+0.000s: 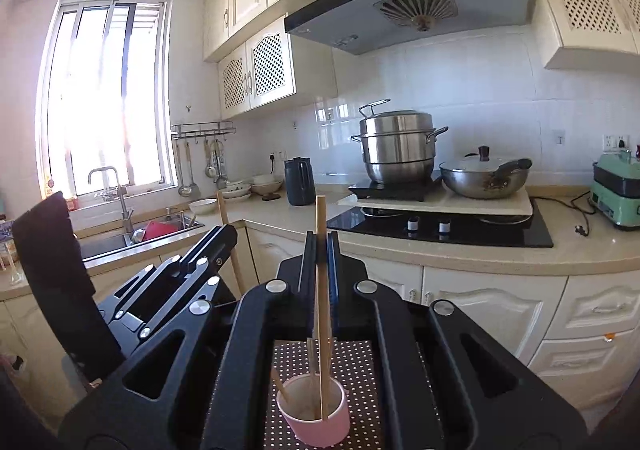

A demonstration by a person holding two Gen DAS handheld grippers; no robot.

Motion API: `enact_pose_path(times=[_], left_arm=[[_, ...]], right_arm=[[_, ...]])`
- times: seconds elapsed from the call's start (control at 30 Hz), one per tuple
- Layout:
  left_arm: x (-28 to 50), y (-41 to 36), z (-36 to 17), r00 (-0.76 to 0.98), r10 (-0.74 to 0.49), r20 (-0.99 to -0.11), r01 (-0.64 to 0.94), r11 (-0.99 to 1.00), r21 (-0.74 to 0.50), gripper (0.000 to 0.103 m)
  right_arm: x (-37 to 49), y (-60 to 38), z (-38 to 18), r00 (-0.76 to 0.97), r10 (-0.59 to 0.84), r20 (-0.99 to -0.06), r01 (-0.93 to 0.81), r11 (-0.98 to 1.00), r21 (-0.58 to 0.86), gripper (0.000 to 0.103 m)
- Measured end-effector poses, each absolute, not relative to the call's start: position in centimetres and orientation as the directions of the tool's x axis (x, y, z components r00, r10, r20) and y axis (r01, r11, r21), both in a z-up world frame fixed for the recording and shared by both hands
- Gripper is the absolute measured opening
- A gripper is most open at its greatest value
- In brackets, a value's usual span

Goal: Organize utensils
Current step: 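Lower the chopsticks into the pink cup and open both grippers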

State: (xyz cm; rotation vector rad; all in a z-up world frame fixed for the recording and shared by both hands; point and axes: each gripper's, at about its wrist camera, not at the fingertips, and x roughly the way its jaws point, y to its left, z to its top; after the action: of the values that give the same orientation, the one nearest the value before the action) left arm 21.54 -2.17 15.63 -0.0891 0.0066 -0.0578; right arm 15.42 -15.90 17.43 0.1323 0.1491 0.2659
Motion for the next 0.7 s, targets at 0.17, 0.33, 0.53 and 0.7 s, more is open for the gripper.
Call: enact_pose_path(times=[0.17,0.33,0.53,0.7], left_arm=[[23.0,-1.7,13.9,0.997,-0.074,-0.018,0.072,0.993,-0.098,0.006],[23.9,-1.4,10.9,0.992,-0.097,-0.083,0.088,0.991,-0.099,0.006],[23.3,-1.1,7.5,0.984,-0.110,-0.138,0.101,0.993,-0.069,0.006],[22.7,-0.8,5.7,0.974,-0.132,-0.182,0.124,0.991,-0.051,0.034]], right_arm=[[17.1,-15.7,16.0,0.949,0.277,-0.151,-0.250,0.952,0.176,0.006],[18.9,-16.0,13.6,0.933,0.276,-0.230,-0.232,0.952,0.201,0.006],[20.0,-16.4,10.1,0.894,0.295,-0.338,-0.223,0.946,0.235,0.006],[20.0,-15.9,7.8,0.850,0.313,-0.423,-0.239,0.946,0.220,0.014]])
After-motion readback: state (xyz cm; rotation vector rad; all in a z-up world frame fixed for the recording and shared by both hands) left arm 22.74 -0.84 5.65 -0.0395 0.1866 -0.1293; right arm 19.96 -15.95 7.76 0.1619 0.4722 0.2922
